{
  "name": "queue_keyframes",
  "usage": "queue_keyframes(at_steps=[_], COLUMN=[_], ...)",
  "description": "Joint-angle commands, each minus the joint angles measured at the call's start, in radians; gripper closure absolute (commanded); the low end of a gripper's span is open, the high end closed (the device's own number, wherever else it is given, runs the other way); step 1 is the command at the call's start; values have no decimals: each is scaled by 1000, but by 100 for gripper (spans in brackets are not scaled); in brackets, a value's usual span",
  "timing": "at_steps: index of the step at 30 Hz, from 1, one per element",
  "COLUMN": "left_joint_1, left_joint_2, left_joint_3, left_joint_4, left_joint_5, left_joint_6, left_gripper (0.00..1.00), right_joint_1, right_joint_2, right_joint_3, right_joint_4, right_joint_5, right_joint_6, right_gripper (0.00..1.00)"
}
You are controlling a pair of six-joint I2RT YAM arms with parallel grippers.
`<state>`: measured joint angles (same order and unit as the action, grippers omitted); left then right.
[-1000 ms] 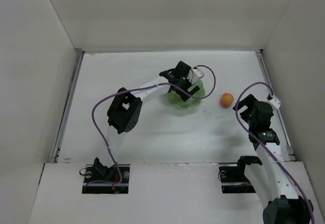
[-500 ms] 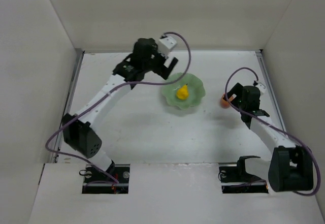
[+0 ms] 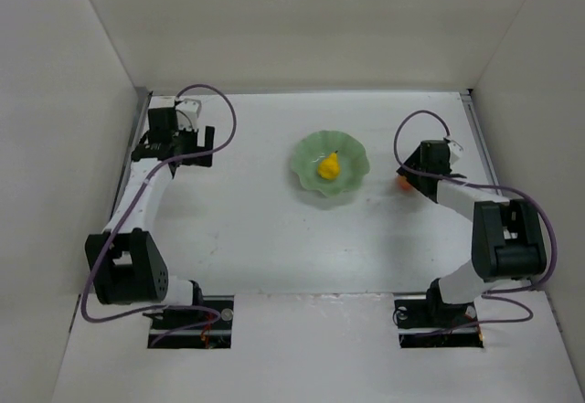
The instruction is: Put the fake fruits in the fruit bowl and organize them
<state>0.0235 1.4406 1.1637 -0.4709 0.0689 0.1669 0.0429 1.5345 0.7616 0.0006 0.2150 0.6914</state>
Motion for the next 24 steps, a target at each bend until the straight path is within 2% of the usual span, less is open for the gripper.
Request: queue_keyframes(at_steps=[1,4,6,7,10,14,18,24], left_joint_1=[34,65,89,101,125,131,132,134], left_joint_2=[-144,-169,-171,-169,-164,-157,-158,-186], left_joint_3=[-47,-79,-79,-75,-67,-68,-76,-99], left_joint_4=[52,52,45,43,44,48,44,49], left_joint_5=[42,51,52,52,55,80,88,88], left_joint_6=[-36,-41,-43,-46,-66,-92,-93,-93], left_gripper=[0,0,0,0,0,0,0,0], right_joint_1=[7,10,24,31,91,272,386,456], right_joint_2=[9,-13,-52,-82,-180,-220,-84,183], right_joint_3=[54,59,65,73,120,223,355,557], right_joint_4=[26,13,-8,-23,-63,-25,-17,-115], right_joint_5=[18,23,37,55,138,208,140,70], right_joint_6=[-4,-42,-61,-70,-107,-217,-274,-273], right_gripper=[35,61,73,75,76,75,74,70])
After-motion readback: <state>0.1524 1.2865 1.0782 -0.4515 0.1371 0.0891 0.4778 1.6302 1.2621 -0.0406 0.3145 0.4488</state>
